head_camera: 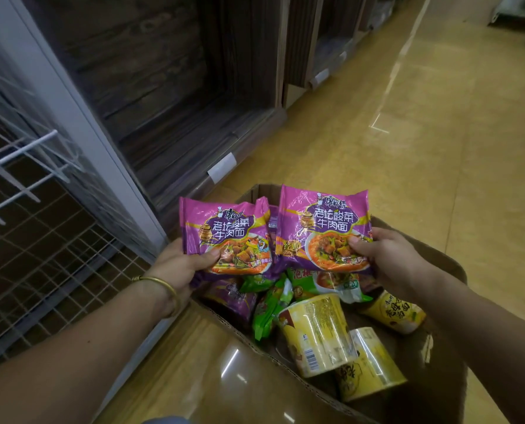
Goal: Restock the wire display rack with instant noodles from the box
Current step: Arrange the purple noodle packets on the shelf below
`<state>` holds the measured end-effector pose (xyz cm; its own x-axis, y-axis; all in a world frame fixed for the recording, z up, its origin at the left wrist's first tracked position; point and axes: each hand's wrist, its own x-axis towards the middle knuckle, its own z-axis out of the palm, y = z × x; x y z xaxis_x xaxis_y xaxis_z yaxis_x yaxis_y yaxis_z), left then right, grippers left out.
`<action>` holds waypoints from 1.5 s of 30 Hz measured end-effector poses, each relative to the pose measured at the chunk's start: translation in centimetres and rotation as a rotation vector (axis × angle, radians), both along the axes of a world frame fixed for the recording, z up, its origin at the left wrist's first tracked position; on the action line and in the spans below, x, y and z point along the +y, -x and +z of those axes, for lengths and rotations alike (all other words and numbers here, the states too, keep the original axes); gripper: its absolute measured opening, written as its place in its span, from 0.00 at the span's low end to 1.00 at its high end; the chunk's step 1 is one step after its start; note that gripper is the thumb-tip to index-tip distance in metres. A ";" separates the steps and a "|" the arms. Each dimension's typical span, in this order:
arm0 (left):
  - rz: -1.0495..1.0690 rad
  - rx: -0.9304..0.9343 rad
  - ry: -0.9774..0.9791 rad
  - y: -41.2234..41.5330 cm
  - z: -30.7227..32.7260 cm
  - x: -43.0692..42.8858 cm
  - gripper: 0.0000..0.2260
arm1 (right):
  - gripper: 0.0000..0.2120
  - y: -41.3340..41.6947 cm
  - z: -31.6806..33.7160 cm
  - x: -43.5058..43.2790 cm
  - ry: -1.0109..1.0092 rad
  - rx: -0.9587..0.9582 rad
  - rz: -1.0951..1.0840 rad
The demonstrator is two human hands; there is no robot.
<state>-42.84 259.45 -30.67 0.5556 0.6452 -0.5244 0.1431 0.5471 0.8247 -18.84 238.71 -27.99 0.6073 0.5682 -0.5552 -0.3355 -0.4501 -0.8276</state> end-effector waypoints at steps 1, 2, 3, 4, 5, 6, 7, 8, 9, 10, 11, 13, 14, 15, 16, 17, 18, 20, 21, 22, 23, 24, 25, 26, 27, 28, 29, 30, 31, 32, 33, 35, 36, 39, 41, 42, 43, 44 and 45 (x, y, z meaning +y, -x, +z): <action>0.002 -0.015 0.005 0.1 0.0 0.0 0.25 | 0.09 0.0 0.1 0.0 -0.005 0.005 0.007; 0.004 -0.023 0.010 0.3 0.0 0.0 0.25 | 0.09 0.0 0.1 0.0 -0.006 0.007 0.018; 0.002 -0.027 0.016 0.4 0.0 0.0 0.25 | 0.10 0.0 0.1 0.1 -0.005 0.007 0.034; -0.001 -0.028 0.018 0.5 0.1 0.0 0.25 | 0.10 0.1 0.1 0.1 -0.004 0.005 0.050; -0.011 -0.031 0.016 0.6 0.2 0.0 0.25 | 0.10 0.3 0.1 0.2 -0.007 0.004 0.062; -0.021 -0.035 0.011 0.7 0.2 0.0 0.25 | 0.10 0.4 0.1 0.3 -0.011 0.004 0.069; -0.029 -0.035 0.004 0.7 0.4 -0.1 0.25 | 0.10 0.5 0.1 0.4 -0.016 0.006 0.075; -0.032 -0.030 -0.002 0.8 0.5 -0.1 0.25 | 0.10 0.6 0.1 0.4 -0.021 0.009 0.077; -0.032 -0.027 -0.008 0.8 0.6 -0.1 0.25 | 0.11 0.6 0.2 0.4 -0.028 0.011 0.076; -0.029 -0.027 -0.012 0.8 0.7 -0.2 0.25 | 0.11 0.6 0.2 0.4 -0.033 0.010 0.075; -0.028 -0.028 -0.015 0.9 0.9 -0.2 0.25 | 0.11 0.6 0.2 0.4 -0.033 0.006 0.079; -0.029 -0.036 -0.019 1.0 1.1 -0.3 0.24 | 0.11 0.7 0.3 0.3 -0.022 -0.008 0.089; -0.026 -0.038 -0.019 1.0 1.3 -0.4 0.23 | 0.11 0.8 0.4 0.2 -0.018 -0.010 0.090; -0.024 -0.041 -0.014 1.0 1.5 -0.5 0.22 | 0.11 0.9 0.5 0.2 -0.014 -0.010 0.088; -0.022 -0.045 -0.008 1.0 1.6 -0.6 0.22 | 0.11 1.0 0.6 0.1 -0.012 -0.008 0.084; -0.020 -0.051 -0.004 1.0 1.8 -0.6 0.21 | 0.11 1.0 0.7 0.0 -0.012 -0.006 0.079; -0.017 -0.059 0.000 1.0 1.9 -0.6 0.21 | 0.10 1.0 0.9 -0.1 -0.011 -0.008 0.076; -0.010 -0.077 0.006 0.9 2.2 -0.7 0.22 | 0.09 1.0 1.2 -0.2 -0.009 -0.014 0.076; -0.009 -0.087 0.007 0.9 2.4 -0.7 0.23 | 0.09 1.0 1.4 -0.3 -0.008 -0.019 0.079; -0.013 -0.097 0.006 0.8 2.6 -0.8 0.23 | 0.09 1.0 1.6 -0.3 -0.010 -0.025 0.082; -0.023 -0.106 0.001 0.8 2.8 -0.9 0.24 | 0.10 1.0 1.8 -0.4 -0.015 -0.034 0.083; -0.031 -0.113 -0.003 0.7 2.9 -0.9 0.24 | 0.10 1.0 2.0 -0.4 -0.016 -0.043 0.084; -0.038 -0.120 -0.008 0.6 3.2 -1.0 0.24 | 0.11 1.0 2.2 -0.5 -0.017 -0.051 0.083; -0.040 -0.127 -0.013 0.5 3.3 -1.1 0.24 | 0.11 0.9 2.4 -0.5 -0.021 -0.054 0.081; -0.036 -0.136 -0.016 0.3 3.5 -1.2 0.24 | 0.11 0.9 2.5 -0.5 -0.026 -0.055 0.080; -0.030 -0.148 -0.016 0.2 3.8 -1.2 0.24 | 0.11 0.8 2.7 -0.6 -0.032 -0.057 0.082; -0.021 -0.161 -0.016 0.0 4.0 -1.2 0.23 | 0.12 0.7 2.9 -0.6 -0.036 -0.058 0.083; -0.014 -0.174 -0.016 -0.2 4.2 -1.2 0.23 | 0.13 0.7 3.1 -0.6 -0.039 -0.059 0.081; -0.012 -0.179 -0.017 -0.3 4.4 -1.3 0.22 | 0.13 0.6 3.4 -0.6 -0.040 -0.061 0.080; -0.014 -0.177 -0.019 -0.5 4.7 -1.3 0.22 | 0.13 0.4 3.6 -0.6 -0.041 -0.064 0.079; -0.018 -0.171 -0.023 -0.5 5.0 -1.3 0.20 | 0.13 0.3 3.8 -0.6 -0.044 -0.067 0.076; -0.018 -0.154 -0.025 -0.7 5.6 -1.3 0.18 | 0.13 0.0 4.3 -0.5 -0.048 -0.076 0.079; -0.018 -0.147 -0.029 -0.7 5.9 -1.2 0.17 | 0.12 0.0 4.7 -0.4 -0.052 -0.082 0.085; -0.016 -0.132 -0.046 -0.9 7.5 -1.0 0.18 | 0.11 0.0 6.2 -0.3 -0.056 -0.095 0.083; 0.000 -0.138 -0.056 -0.9 9.2 -1.0 0.19 | 0.10 0.1 7.8 -0.3 -0.061 -0.095 0.077; 0.004 -0.139 -0.060 -0.8 10.2 -1.0 0.20 | 0.10 0.2 8.8 -0.3 -0.063 -0.093 0.076; 0.002 -0.132 -0.066 -0.7 11.4 -1.0 0.22 | 0.10 0.3 9.9 -0.2 -0.062 -0.088 0.076; 0.000 -0.129 -0.068 -0.6 12.7 -1.2 0.22 | 0.10 0.4 11.2 -0.3 -0.060 -0.081 0.076; 0.001 -0.126 -0.068 -0.4 14.1 -1.4 0.21 | 0.09 0.6 12.5 -0.4 -0.060 -0.072 0.072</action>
<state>-42.43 258.09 -16.60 0.6137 0.6776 -0.4052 0.0352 0.4892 0.8714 -19.40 238.34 -15.47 0.6009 0.6426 -0.4754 -0.2429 -0.4199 -0.8745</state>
